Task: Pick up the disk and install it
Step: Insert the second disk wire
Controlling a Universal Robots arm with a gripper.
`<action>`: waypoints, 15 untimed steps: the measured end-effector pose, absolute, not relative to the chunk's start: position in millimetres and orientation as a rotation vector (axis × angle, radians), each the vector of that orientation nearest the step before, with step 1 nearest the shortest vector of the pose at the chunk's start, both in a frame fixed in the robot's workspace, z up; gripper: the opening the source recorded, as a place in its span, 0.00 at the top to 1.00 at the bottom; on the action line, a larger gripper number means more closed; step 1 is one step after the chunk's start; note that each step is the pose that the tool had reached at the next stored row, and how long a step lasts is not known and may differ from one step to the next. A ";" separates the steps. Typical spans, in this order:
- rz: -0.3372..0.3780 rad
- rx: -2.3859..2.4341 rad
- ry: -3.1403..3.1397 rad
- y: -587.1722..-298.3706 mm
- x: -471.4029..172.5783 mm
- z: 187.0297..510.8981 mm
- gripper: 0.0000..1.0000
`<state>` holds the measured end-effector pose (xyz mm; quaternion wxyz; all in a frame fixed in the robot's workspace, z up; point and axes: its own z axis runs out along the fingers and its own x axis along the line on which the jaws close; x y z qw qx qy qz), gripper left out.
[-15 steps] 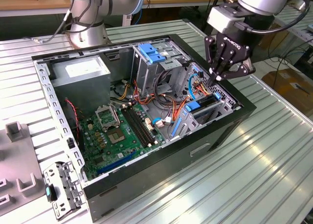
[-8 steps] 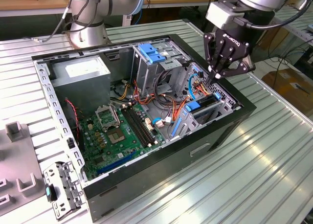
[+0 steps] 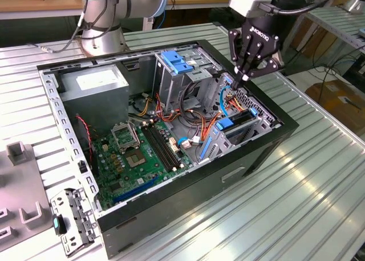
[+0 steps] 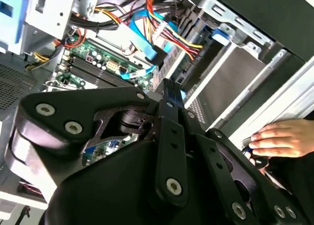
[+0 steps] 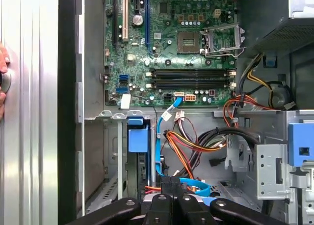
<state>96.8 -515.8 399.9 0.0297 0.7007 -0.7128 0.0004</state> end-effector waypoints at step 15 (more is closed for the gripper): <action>0.112 2.082 -2.125 -480.7 108.3 389.3 0.83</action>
